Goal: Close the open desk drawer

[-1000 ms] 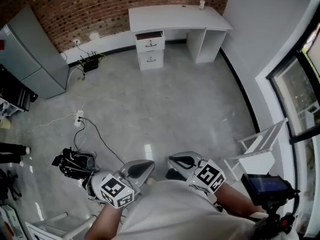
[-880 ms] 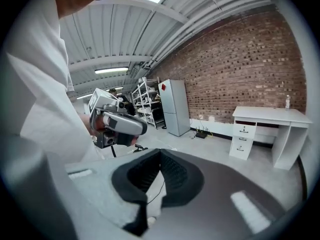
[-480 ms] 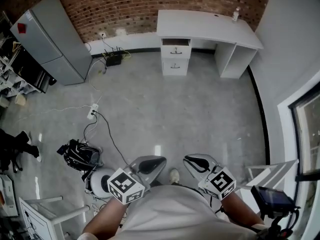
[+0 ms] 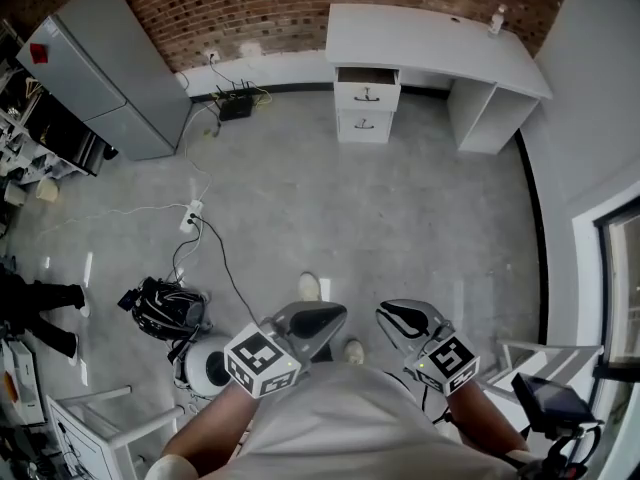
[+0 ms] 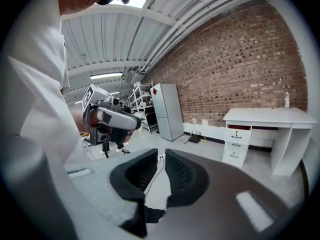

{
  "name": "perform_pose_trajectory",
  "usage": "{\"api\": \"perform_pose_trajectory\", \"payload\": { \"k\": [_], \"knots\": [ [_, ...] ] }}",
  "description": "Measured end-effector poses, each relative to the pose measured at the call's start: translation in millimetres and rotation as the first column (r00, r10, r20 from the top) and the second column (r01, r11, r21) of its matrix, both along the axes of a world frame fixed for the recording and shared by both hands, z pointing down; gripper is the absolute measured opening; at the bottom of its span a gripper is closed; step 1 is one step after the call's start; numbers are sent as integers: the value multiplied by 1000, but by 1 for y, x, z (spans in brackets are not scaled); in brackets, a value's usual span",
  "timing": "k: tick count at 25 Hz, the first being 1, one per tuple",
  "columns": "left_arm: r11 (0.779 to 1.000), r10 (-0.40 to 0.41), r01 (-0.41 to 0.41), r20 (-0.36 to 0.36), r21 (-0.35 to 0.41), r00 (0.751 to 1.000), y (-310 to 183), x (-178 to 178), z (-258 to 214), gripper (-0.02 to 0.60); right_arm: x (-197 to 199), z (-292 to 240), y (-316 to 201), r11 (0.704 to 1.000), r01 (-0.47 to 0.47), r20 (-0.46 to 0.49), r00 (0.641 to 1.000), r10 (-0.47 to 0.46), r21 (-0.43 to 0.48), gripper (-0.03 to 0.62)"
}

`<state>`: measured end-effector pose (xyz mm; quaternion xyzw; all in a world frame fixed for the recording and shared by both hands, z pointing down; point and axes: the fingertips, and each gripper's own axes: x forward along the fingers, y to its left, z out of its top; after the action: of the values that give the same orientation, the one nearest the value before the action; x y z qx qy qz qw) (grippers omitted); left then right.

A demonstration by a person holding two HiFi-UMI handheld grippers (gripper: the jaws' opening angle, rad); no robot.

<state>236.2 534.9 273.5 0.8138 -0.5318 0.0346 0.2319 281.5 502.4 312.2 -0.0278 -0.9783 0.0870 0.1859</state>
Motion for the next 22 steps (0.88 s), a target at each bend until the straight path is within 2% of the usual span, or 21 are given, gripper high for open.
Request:
{"api": "perform_pose_trajectory", "payload": {
  "k": [9, 14, 18, 22],
  "knots": [
    [992, 127, -125, -69, 25, 990, -102, -97, 1, 0, -99, -8, -96, 993, -114, -50, 992, 115, 34, 34],
    [982, 190, -187, -114, 36, 975, -137, -159, -2, 0, -165, -14, -140, 984, -175, -54, 983, 176, 21, 35],
    [981, 189, -192, -162, -3, 969, -165, -206, 15, 0, -206, -10, -167, 979, -203, -68, 977, 203, 3, 34],
    [982, 182, -187, -183, -11, 966, -204, -226, 25, 0, -223, 6, -208, 974, -221, -100, 971, 216, -42, 34]
  ]
}}
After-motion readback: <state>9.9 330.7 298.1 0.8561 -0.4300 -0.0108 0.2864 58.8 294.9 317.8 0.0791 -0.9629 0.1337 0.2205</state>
